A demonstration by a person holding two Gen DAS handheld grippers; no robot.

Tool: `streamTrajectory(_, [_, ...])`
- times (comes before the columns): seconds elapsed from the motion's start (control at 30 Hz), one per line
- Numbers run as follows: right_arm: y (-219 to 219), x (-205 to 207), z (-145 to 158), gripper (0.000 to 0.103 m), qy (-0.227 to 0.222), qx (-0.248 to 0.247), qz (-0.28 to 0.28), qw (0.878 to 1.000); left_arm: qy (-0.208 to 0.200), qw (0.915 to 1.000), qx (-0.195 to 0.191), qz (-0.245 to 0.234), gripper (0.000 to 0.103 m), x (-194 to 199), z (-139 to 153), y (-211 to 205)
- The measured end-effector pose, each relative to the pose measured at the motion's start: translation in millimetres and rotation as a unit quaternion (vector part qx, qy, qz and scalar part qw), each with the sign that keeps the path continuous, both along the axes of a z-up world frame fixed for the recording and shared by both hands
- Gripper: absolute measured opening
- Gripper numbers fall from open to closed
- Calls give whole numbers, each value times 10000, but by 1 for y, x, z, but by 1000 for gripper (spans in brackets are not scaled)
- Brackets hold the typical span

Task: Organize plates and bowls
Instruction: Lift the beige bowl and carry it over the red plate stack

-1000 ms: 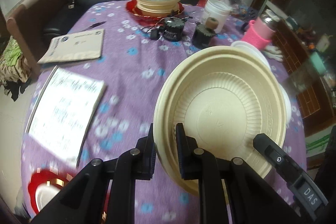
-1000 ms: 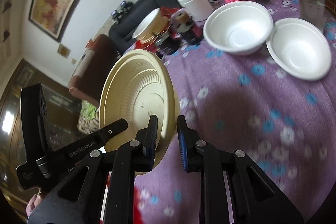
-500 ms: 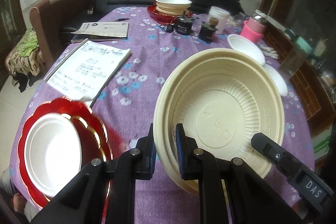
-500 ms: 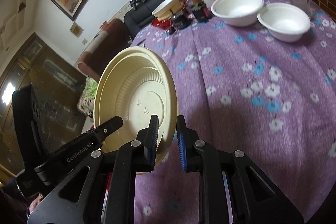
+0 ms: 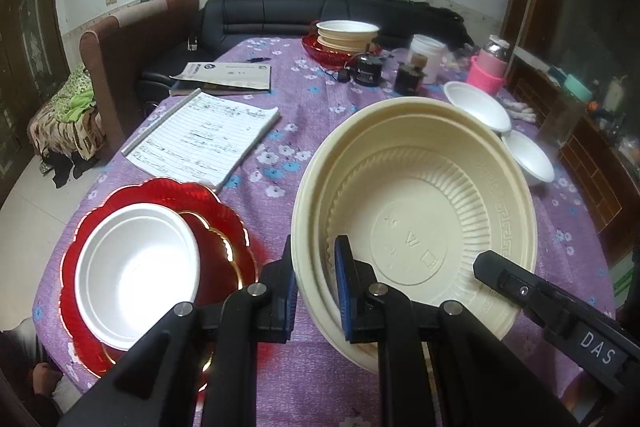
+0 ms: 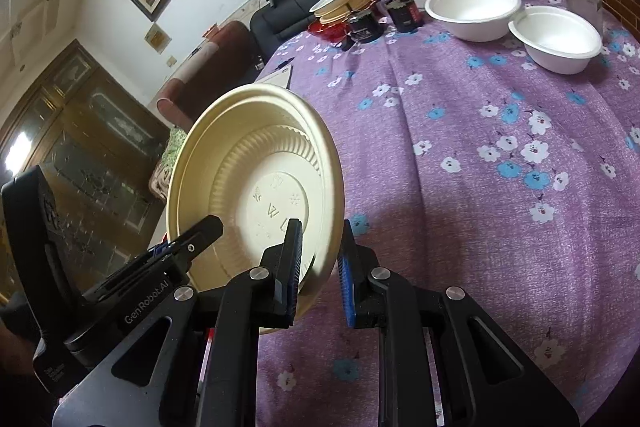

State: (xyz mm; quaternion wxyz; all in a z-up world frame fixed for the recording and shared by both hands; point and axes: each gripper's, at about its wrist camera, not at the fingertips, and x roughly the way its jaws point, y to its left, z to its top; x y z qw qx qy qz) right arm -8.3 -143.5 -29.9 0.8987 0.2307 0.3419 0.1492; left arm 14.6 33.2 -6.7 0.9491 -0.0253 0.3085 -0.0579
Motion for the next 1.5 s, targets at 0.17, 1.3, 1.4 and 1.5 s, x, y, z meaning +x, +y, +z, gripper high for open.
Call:
streamTrajectory(0.17, [5,-2,4,17,-61,-11,41,10000,-57,10000,-22,24,16,-4,0,6])
streamTrajectory(1.3, [54,2,12,17,-128,-227,493,9984,-251,9987,-252,370,16,-17,-1,54])
streamTrajectory(1.4, [60,4,13,17,-118,-244,547,9981,-299,9983,-254,425,16,-18,-1,58])
streamTrajectory(1.5, [65,6,14,17,-134,-274,586,9978,-330,9980,-271,464,16,-18,0,63])
